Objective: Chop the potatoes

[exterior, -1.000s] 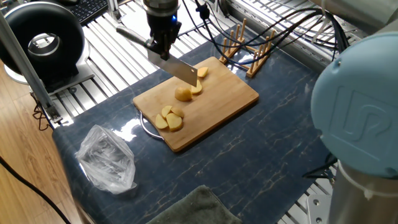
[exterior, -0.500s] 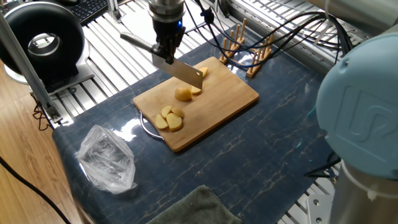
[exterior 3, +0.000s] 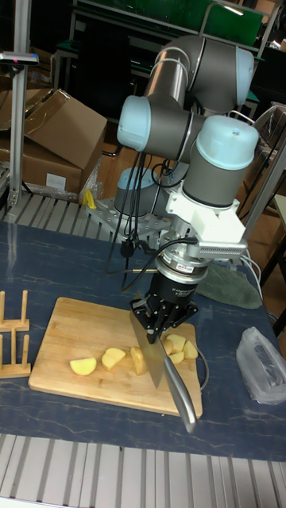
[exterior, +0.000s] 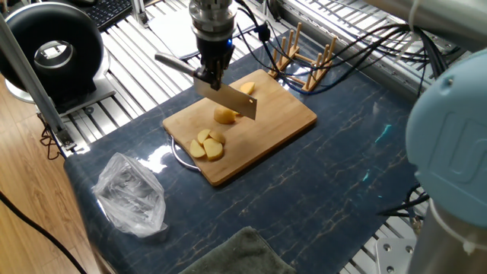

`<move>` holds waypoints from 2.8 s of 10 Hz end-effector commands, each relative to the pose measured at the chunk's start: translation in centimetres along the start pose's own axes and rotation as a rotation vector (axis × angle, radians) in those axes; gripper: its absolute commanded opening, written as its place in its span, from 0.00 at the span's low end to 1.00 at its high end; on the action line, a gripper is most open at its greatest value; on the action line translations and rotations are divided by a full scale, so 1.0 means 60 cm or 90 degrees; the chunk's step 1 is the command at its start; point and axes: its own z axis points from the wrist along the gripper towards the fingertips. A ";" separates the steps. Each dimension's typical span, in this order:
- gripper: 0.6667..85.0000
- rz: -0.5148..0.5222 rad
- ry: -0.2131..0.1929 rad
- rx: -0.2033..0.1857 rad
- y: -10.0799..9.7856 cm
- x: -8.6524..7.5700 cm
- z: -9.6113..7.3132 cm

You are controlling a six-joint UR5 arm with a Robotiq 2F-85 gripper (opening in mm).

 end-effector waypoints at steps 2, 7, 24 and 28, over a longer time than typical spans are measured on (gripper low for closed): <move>0.00 0.004 0.000 -0.011 0.013 0.019 0.004; 0.00 -0.002 -0.003 -0.013 0.011 0.025 0.010; 0.00 -0.007 -0.009 -0.012 0.005 0.017 0.010; 0.00 -0.009 -0.014 -0.011 0.003 0.013 0.017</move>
